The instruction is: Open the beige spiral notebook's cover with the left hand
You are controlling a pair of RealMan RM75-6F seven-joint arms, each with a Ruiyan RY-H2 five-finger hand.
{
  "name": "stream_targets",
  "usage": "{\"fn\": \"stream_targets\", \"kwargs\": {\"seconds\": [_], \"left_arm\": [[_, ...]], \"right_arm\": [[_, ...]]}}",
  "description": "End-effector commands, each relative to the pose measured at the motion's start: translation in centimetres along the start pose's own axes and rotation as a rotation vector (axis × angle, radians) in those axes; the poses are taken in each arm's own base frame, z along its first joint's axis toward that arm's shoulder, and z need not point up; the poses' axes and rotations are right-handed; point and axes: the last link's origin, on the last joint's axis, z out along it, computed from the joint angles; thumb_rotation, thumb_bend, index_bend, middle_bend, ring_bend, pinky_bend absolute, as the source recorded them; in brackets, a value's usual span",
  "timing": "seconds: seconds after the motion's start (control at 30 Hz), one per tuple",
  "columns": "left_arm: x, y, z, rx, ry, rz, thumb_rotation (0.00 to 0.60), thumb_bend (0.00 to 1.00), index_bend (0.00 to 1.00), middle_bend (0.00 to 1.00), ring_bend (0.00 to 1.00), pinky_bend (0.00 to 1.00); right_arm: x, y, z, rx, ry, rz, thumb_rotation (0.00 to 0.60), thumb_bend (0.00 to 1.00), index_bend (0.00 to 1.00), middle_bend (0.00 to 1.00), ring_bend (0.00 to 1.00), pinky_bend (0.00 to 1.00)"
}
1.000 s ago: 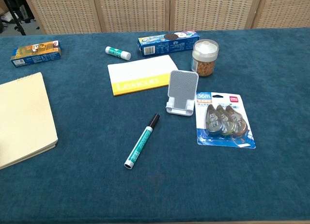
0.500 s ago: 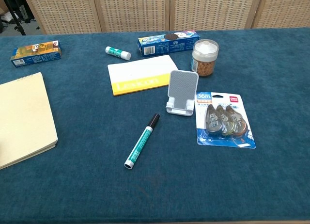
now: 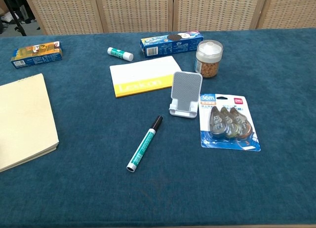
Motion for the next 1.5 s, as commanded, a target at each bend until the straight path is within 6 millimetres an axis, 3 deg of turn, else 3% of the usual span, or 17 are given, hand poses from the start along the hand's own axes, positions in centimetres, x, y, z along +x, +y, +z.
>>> {"fn": "stream_targets", "kwargs": {"seconds": [0.03, 0.13, 0.37, 0.7, 0.93, 1.13, 1.5], "left_arm": [[-0.02, -0.02, 0.03, 0.001, 0.000, -0.001, 0.600, 0.28, 0.22, 0.00, 0.00, 0.00], [0.00, -0.07, 0.06, 0.003, 0.000, -0.003, 0.600, 0.29, 0.23, 0.00, 0.00, 0.00], [-0.06, -0.15, 0.10, 0.002, -0.004, -0.002, 0.600, 0.45, 0.27, 0.00, 0.00, 0.00], [-0.03, -0.22, 0.12, 0.002, -0.002, -0.012, 0.600, 0.47, 0.31, 0.00, 0.00, 0.00], [0.05, -0.28, 0.18, -0.005, 0.003, -0.040, 0.600, 0.52, 0.54, 0.00, 0.00, 0.00], [0.01, -0.22, 0.22, 0.000, 0.014, -0.040, 0.600, 0.53, 0.62, 0.00, 0.00, 0.00], [0.60, -0.47, 0.29, 0.007, 0.062, -0.083, 0.600, 0.56, 0.88, 0.00, 0.00, 0.00]], "right_arm": [[0.02, 0.01, 0.00, 0.000, 0.000, 0.001, 0.600, 0.00, 0.00, 0.00, 0.00, 0.00], [0.03, 0.04, 0.00, -0.001, 0.000, 0.000, 0.600, 0.00, 0.00, 0.00, 0.00, 0.00], [0.05, 0.02, 0.00, 0.000, 0.000, 0.001, 0.600, 0.00, 0.00, 0.00, 0.00, 0.00], [0.15, 0.03, -0.04, 0.000, 0.001, 0.006, 0.600, 0.00, 0.00, 0.00, 0.00, 0.00], [0.20, 0.08, -0.01, -0.002, 0.000, 0.011, 0.600, 0.00, 0.00, 0.00, 0.00, 0.00], [0.20, 0.05, -0.03, -0.001, -0.002, 0.014, 0.600, 0.00, 0.00, 0.00, 0.00, 0.00], [0.24, 0.05, -0.02, -0.001, -0.006, 0.025, 0.600, 0.00, 0.00, 0.00, 0.00, 0.00]]}}
